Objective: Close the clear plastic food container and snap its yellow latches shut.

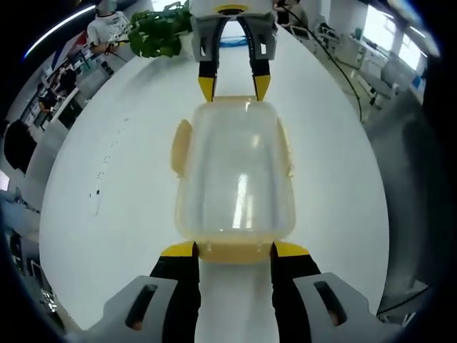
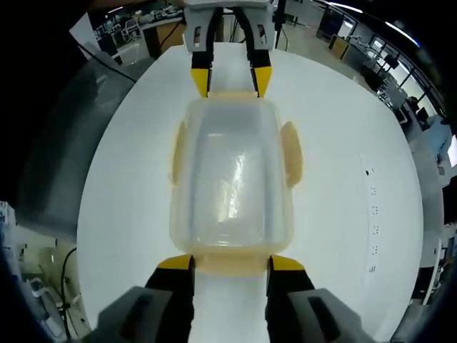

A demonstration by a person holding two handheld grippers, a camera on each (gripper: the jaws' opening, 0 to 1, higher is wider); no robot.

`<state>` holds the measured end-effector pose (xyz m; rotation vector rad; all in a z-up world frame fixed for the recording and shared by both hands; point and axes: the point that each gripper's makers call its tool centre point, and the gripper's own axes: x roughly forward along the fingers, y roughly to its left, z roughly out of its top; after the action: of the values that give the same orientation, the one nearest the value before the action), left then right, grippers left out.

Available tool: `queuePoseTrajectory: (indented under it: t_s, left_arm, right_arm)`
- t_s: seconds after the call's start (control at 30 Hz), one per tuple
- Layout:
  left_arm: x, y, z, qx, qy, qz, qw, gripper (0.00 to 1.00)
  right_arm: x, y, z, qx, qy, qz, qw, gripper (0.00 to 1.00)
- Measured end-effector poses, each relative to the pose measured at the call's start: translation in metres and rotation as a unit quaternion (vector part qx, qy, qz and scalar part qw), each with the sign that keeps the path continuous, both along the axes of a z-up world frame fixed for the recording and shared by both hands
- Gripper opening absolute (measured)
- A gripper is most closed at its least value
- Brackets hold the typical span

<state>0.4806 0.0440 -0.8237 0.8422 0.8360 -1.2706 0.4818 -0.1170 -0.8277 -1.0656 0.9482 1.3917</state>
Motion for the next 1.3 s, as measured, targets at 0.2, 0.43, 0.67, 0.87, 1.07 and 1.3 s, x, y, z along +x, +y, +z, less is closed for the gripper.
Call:
queuePoseTrajectory:
  t_s: [0.2, 0.43, 0.67, 0.87, 1.07, 1.3]
  left_arm:
    - [0.000, -0.004, -0.001, -0.005, 0.012, -0.003, 0.9999, 0.35]
    - [0.001, -0.004, -0.003, -0.009, 0.031, -0.009, 0.9994, 0.35]
    - [-0.003, 0.000, -0.004, -0.001, 0.035, -0.027, 0.9990, 0.35]
    - [-0.015, 0.015, -0.004, 0.013, 0.050, -0.044, 0.9977, 0.36]
    - [-0.024, 0.023, -0.005, 0.019, 0.054, -0.044, 0.9974, 0.36]
    - [-0.026, 0.027, -0.005, 0.021, 0.050, -0.038, 0.9978, 0.37]
  right_arm:
    - [0.001, -0.005, -0.004, -0.007, 0.013, -0.001, 0.9999, 0.36]
    - [0.001, -0.005, -0.006, 0.007, 0.020, -0.004, 0.9998, 0.36]
    - [-0.011, -0.001, -0.005, 0.029, 0.020, -0.018, 0.9992, 0.36]
    - [-0.033, 0.016, -0.005, 0.063, 0.023, -0.033, 0.9972, 0.36]
    - [-0.038, 0.024, -0.005, 0.088, 0.020, -0.037, 0.9953, 0.36]
    - [-0.040, 0.029, -0.005, 0.133, 0.021, -0.041, 0.9900, 0.36]
